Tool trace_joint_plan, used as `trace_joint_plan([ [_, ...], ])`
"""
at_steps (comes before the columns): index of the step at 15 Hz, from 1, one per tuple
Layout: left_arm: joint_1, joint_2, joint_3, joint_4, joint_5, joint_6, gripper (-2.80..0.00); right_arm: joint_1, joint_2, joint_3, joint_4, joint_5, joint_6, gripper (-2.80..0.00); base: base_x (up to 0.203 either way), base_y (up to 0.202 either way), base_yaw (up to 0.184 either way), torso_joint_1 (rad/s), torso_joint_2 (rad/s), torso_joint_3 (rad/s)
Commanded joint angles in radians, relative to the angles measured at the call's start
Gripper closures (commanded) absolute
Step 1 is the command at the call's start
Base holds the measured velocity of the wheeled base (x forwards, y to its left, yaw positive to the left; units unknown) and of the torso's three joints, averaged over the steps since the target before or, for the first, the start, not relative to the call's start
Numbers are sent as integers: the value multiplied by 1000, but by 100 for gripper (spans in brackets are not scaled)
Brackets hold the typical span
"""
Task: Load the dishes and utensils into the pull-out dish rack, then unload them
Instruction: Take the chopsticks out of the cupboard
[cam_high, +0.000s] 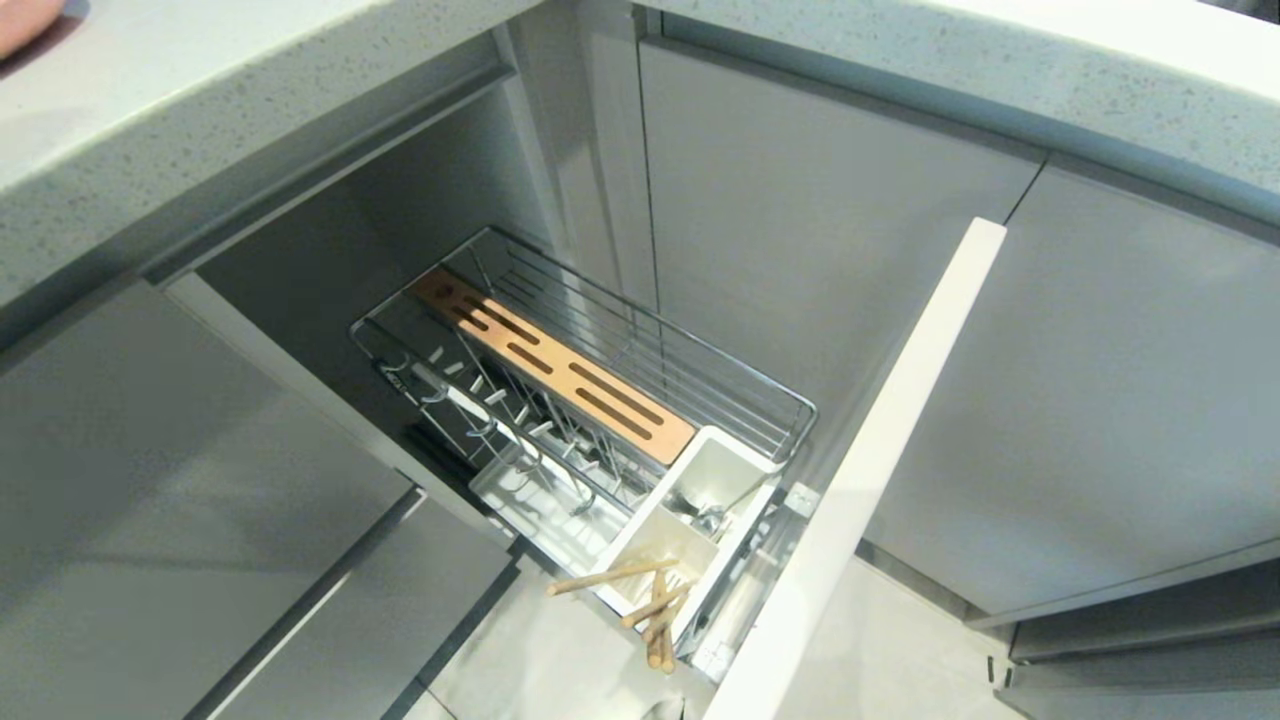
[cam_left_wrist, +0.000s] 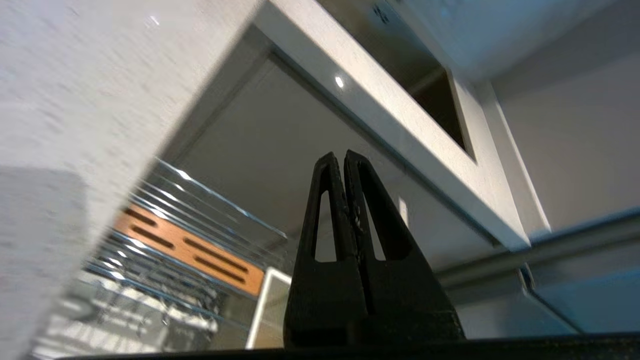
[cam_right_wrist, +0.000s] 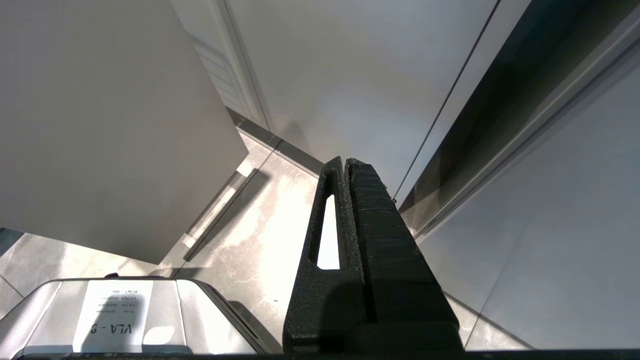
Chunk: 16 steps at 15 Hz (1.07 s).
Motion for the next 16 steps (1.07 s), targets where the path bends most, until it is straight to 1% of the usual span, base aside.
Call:
trace_joint_plan([
  [1,-77,9,31,8,-1,9,0,0,0,2,0,0,0,0,0,0,0,0,0,0],
  [4,-177,45,46,33,7,16,0,0,0,2,0,0,0,0,0,0,0,0,0,0],
  [5,-215,59,52,53,21,33,0,0,0,2,0,0,0,0,0,0,0,0,0,0],
  [7,-277,88,69,96,83,92,0,0,0,2,0,0,0,0,0,0,0,0,0,0],
  [8,-328,102,78,112,131,115,0,0,0,2,0,0,0,0,0,0,0,0,0,0],
  [9,-370,132,89,132,200,146,0,0,0,2,0,0,0,0,0,0,0,0,0,0],
  [10,-407,158,91,177,239,160,0,1,0,1,0,0,0,0,0,0,0,0,0,0],
  [11,-429,176,86,223,254,166,0,0,0,2,0,0,0,0,0,0,0,0,0,0],
  [12,-438,186,77,273,253,180,0,0,0,1,0,0,0,0,0,0,0,0,0,0],
  [14,-440,213,43,399,253,225,0,0,0,2,0,0,0,0,0,0,0,0,0,0],
  [16,-445,268,-3,516,253,231,0,0,0,2,0,1,0,0,0,0,0,0,0,0],
])
